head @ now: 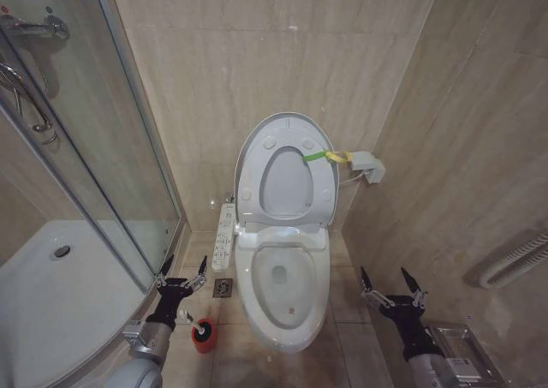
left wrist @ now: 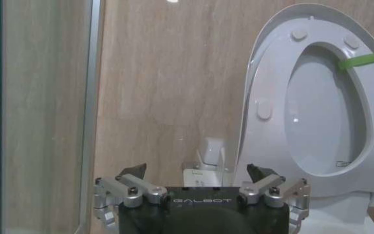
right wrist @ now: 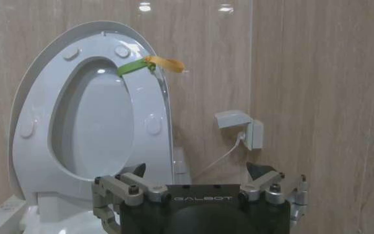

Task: Open the toilet lid, clean the toilet bowl with a toilet brush, close the toilet lid, and flush.

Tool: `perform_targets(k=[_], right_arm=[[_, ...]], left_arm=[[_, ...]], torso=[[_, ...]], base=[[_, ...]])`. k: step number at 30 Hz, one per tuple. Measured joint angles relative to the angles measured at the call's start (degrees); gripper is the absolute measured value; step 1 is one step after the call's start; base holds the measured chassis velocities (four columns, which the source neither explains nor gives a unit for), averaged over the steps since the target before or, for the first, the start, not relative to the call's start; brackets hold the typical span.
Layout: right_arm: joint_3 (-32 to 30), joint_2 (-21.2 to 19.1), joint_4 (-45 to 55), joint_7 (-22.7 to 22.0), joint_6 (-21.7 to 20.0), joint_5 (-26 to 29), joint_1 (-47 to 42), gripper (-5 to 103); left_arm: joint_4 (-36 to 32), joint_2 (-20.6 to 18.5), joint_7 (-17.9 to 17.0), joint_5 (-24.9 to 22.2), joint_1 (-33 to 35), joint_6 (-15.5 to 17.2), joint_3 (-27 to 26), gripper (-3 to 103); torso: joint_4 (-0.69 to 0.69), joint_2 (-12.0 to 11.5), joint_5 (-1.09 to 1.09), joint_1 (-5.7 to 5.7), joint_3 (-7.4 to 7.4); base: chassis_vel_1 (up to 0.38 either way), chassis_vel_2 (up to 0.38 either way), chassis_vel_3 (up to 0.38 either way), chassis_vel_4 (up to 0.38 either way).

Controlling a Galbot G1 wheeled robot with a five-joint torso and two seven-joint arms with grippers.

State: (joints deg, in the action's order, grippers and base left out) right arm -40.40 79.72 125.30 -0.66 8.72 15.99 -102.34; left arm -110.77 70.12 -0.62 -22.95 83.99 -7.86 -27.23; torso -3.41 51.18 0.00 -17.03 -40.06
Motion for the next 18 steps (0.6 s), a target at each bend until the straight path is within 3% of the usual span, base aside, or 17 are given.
perform_targets(k=[18], right_arm=[[0.00, 0.00, 0.00, 0.00, 0.00, 0.00, 0.00, 100]], left_arm=[[0.00, 0.00, 0.00, 0.00, 0.00, 0.00, 0.00, 100]], torso=[[0.00, 0.00, 0.00, 0.00, 0.00]], base=[[0.000, 0.000, 0.000, 0.000]])
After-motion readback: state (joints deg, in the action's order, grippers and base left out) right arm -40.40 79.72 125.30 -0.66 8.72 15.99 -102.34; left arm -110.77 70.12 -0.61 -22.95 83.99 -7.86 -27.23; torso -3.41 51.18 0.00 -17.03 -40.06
